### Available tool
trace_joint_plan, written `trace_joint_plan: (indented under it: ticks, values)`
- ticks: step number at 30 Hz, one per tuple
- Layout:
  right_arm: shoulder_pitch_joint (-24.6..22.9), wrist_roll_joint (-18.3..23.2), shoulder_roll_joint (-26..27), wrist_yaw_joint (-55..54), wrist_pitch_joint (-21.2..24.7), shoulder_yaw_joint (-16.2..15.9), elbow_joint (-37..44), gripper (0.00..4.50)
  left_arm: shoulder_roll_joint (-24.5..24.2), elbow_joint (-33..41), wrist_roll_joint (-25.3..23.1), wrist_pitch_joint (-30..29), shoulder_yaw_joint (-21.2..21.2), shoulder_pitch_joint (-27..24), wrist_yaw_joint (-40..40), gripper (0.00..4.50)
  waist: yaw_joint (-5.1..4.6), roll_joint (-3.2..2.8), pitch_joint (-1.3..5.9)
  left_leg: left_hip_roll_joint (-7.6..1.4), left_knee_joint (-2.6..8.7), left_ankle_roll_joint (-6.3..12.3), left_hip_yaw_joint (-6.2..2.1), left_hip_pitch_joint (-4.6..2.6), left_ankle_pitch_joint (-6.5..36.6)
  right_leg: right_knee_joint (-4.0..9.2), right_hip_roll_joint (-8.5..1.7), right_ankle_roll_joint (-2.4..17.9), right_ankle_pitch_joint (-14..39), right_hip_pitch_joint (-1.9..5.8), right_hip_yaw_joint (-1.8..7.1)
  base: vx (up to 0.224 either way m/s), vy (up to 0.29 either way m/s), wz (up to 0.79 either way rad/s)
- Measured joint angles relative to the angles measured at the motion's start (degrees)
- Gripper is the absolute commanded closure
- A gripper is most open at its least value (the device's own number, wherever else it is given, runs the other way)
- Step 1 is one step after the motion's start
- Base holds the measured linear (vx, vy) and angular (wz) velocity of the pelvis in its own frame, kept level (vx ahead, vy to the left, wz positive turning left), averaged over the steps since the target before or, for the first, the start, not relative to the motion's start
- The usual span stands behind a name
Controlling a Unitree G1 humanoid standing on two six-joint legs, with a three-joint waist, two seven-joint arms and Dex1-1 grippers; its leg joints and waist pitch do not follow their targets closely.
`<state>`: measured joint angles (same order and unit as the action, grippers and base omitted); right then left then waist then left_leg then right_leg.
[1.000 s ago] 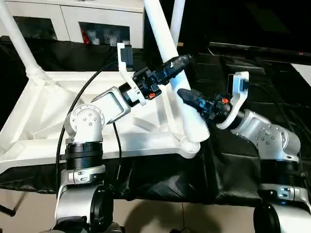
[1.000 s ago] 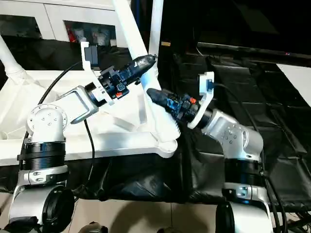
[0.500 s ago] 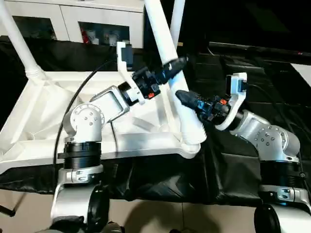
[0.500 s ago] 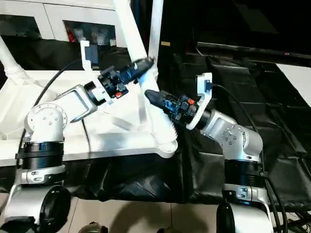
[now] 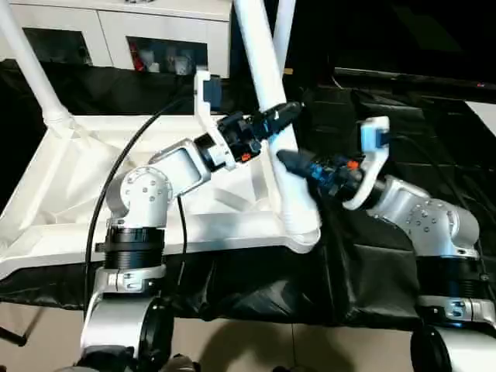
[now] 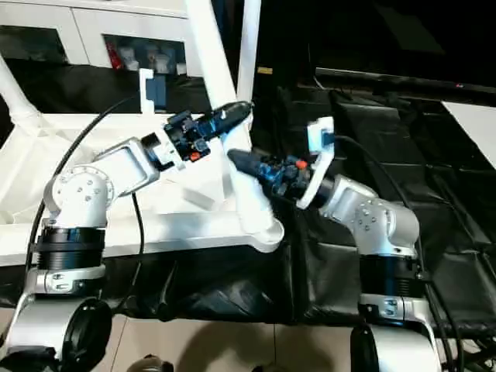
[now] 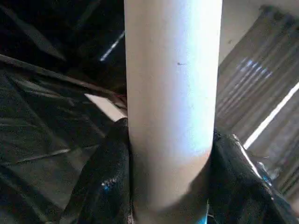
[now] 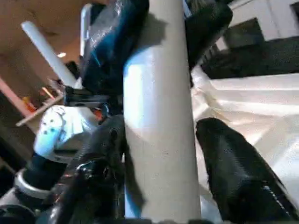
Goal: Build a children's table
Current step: Insert table leg to table base
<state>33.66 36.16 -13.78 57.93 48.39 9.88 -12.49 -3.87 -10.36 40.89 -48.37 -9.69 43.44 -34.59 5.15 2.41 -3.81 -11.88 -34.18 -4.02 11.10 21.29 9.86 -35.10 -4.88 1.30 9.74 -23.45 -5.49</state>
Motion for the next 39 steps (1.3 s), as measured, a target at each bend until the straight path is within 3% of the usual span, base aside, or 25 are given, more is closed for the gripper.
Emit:
trace_joint_plan:
  ticks: [5, 7, 12, 27, 39]
  values:
    - [0.0, -4.09, -0.73, -2.95, -3.11, -2.92, 0.05, 1.19, -1.54, 0.22, -6.16, 2.58, 5.5, 1.52, 1.22, 2.64, -0.01, 0.0, 0.0, 0.0, 0.0, 0.0, 0.0, 0.02, 0.0, 0.01, 0.0, -0.1, 0.05, 0.0, 0.0, 0.0, 0.0, 0.0]
    - [0.01, -7.1, -1.58, -4.53, -4.89, -5.44, 0.27, 1.15, -2.09, 0.68, -8.27, 3.4, 7.3, 2.35, 2.32, 2.64, -0.03, 0.0, 0.0, 0.0, 0.0, 0.0, 0.0, 0.01, 0.0, 0.01, 0.0, -0.1, 0.05, 0.0, 0.01, 0.0, 0.0, 0.0]
    - [0.05, -11.64, -2.79, -6.77, -6.58, -9.24, 0.83, 1.01, -2.65, 0.72, -11.43, 4.0, 9.66, 2.65, 3.89, 2.64, -0.13, 0.0, 0.0, 0.0, 0.0, 0.0, 0.01, 0.01, 0.0, 0.01, 0.0, -0.09, 0.03, 0.0, 0.01, 0.0, 0.0, 0.0]
    - [0.35, -14.56, -2.16, -10.57, -6.14, -12.8, -0.21, 1.01, -4.03, 0.72, -16.5, 7.69, 14.57, 2.78, 3.35, 2.64, -0.14, 0.0, 0.0, 0.01, 0.0, 0.0, 0.01, 0.02, 0.0, 0.0, 0.0, -0.05, 0.01, 0.0, 0.02, 0.0, 0.0, 0.0]
    - [0.35, -14.55, -2.07, -9.45, -6.44, -14.83, -0.95, 2.15, -4.16, 0.73, -17.08, 8.34, 15.77, 3.41, 1.96, 2.64, -0.14, 0.0, 0.0, 0.01, 0.0, 0.0, 0.01, 0.01, 0.0, -0.01, 0.0, -0.02, -0.01, 0.0, 0.02, 0.0, 0.0, 0.0]
